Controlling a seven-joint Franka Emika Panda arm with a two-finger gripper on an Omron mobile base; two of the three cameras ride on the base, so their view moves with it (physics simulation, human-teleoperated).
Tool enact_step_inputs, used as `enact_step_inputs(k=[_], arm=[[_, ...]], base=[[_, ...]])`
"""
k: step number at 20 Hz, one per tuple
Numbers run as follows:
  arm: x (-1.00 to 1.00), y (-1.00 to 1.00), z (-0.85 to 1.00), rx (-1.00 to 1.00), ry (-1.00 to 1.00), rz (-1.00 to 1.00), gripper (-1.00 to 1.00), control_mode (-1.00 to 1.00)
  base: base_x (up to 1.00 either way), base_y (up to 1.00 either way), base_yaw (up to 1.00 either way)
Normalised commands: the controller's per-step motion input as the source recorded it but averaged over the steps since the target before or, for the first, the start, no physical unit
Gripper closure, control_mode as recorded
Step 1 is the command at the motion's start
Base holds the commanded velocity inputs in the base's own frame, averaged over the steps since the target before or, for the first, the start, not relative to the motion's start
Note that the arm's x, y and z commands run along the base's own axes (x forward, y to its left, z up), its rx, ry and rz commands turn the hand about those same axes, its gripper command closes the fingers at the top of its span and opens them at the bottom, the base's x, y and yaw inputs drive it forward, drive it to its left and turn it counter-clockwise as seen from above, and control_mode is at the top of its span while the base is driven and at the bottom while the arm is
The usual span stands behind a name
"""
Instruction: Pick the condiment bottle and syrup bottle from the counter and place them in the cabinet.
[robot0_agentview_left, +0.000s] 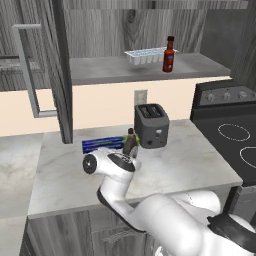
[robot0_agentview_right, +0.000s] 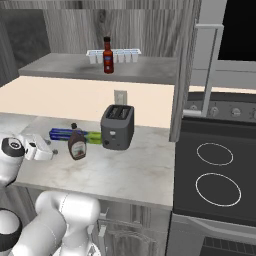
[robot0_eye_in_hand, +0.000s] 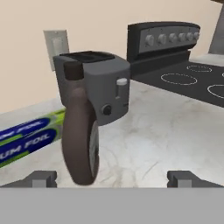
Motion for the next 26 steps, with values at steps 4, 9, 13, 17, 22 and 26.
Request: enact_step_inputs(k=[4,9,13,17,22,26], arm=[[0.13,0.00,-0.16,-0.04,-0.07,0.00,-1.00,-1.00],[0.31,0.00,-0.02,0.00,0.00,0.00,-1.00,-1.00],[0.34,0.00,-0.01,0.00,0.00,0.00,-1.00,-1.00],[0.16,0.00,-0.10,0.00,0.00,0.00,-1.00,-1.00],[0.03,0.00,-0.15,0.00,0.00,0.00,-1.00,-1.00],[0.00,0.00,-0.09,0.00,0.00,-0.03,-1.00,-1.00]], base=[[0.00,0.00,0.00],[0.00,0.00,0.00],[0.00,0.00,0.00],[0.00,0.00,0.00],[0.00,0.00,0.00],[0.00,0.00,0.00]])
